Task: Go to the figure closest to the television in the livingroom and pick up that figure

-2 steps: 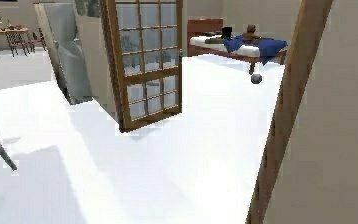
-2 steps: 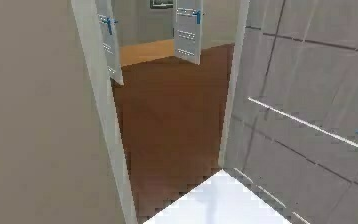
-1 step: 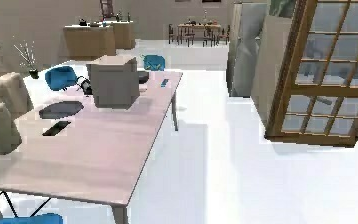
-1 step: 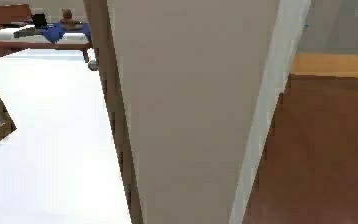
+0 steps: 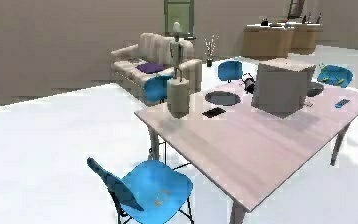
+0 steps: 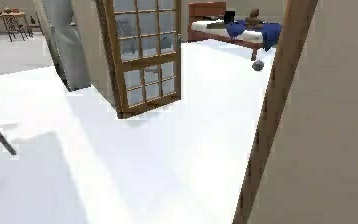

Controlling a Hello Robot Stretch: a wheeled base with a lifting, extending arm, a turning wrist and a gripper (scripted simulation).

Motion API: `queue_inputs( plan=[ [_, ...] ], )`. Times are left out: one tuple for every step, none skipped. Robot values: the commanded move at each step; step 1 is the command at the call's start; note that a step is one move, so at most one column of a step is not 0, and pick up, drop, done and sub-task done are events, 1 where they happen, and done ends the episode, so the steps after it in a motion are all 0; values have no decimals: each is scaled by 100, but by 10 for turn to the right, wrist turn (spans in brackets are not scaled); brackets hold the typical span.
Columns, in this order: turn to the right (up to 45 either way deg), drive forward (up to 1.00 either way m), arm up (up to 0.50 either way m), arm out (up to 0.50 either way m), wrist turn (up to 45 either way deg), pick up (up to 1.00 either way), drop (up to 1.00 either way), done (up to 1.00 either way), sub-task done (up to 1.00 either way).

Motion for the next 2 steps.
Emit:
queue_inputs(
  plan=[
    [-450, 0, 0, 0, 0, 0, 0, 0, 0],
    [-420, 0, 0, 0, 0, 0, 0, 0, 0]
  ],
)
